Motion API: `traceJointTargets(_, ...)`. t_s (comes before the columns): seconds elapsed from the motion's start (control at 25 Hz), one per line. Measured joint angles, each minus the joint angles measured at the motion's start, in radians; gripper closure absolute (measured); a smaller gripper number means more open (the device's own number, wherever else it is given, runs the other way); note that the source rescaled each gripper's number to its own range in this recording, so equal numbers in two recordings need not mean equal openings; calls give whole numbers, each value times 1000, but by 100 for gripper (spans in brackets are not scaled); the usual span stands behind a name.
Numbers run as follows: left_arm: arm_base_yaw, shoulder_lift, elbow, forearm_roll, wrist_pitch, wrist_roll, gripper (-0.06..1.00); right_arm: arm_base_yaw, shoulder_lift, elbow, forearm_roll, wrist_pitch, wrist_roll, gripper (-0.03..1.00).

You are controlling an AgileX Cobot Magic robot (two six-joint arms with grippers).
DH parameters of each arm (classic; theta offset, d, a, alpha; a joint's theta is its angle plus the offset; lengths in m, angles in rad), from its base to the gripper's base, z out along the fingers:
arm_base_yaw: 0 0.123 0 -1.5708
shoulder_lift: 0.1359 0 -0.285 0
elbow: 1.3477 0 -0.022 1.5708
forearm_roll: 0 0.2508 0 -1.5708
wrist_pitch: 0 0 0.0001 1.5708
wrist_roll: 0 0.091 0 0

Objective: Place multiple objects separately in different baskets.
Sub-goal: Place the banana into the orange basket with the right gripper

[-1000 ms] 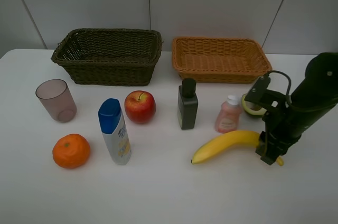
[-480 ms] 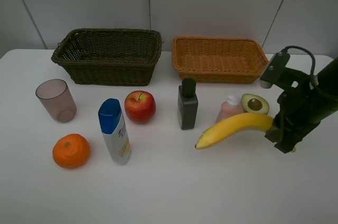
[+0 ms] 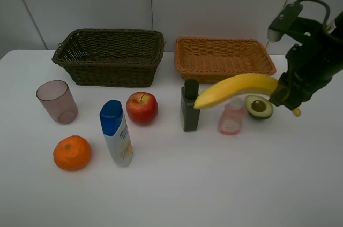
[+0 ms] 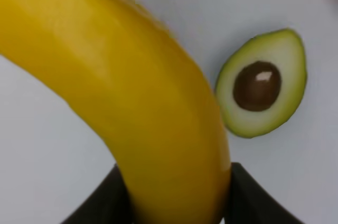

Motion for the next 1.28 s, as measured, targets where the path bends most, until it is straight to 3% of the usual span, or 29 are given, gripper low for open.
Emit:
traceJointTargets(0.44, 0, 0, 0, 0, 0, 0, -5, -2, 163, -312, -49, 27, 0, 91)
traceJointTargets(0.76, 0, 0, 0, 0, 0, 0, -5, -71, 397, -593, -29, 12, 0, 91)
traceJointTargets(1.28, 0, 0, 0, 0, 0, 0, -5, -126, 732, -843, -23, -37, -4, 91)
